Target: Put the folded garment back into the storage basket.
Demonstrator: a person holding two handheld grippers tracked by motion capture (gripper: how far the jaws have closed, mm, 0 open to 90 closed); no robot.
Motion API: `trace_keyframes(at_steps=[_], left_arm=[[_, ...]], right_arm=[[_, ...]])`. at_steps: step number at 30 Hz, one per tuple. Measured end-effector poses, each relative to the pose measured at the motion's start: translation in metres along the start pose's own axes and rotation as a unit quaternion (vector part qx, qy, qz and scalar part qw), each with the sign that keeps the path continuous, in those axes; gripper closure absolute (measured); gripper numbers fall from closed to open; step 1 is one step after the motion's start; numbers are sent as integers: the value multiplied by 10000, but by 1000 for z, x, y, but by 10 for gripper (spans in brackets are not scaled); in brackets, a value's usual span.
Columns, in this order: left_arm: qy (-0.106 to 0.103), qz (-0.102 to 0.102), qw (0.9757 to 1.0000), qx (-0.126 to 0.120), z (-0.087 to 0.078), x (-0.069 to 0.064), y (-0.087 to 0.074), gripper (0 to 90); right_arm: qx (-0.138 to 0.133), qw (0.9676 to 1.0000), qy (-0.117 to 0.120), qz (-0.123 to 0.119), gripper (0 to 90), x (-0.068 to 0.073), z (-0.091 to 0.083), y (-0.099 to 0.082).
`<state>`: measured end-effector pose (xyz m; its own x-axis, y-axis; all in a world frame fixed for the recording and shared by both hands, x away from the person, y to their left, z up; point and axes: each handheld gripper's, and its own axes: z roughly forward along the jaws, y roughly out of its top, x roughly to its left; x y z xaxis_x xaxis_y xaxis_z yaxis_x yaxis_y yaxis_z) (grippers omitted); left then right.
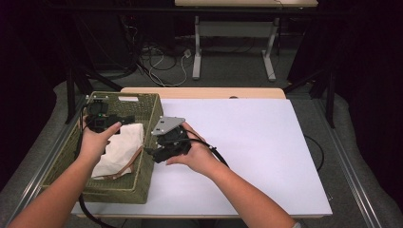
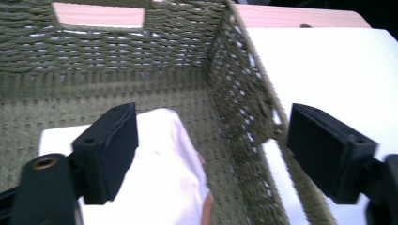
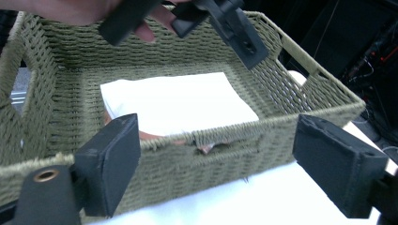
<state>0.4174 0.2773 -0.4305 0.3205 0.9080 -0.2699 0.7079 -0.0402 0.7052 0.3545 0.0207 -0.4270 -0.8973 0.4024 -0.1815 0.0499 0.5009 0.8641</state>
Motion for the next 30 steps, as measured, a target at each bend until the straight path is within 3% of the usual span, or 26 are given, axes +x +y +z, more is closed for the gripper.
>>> trace_keyframes(at_steps=[5, 15, 20, 30], left_arm=[[-105, 168, 9998, 64, 0, -10, -4, 153], [-206, 494, 9986, 42, -4, -42, -11, 5], [-450, 477, 9978, -130, -8, -59, -17, 5], [-548, 855, 9948, -120, -9, -93, -35, 5]], right_arm=[[77, 9999, -92, 107, 112, -5, -9, -7], [183, 9990, -222, 334, 1, -17, -31, -24], [251, 9984, -297, 412, 0, -20, -45, -34], [42, 9970, -426, 650, 0, -26, -81, -55]])
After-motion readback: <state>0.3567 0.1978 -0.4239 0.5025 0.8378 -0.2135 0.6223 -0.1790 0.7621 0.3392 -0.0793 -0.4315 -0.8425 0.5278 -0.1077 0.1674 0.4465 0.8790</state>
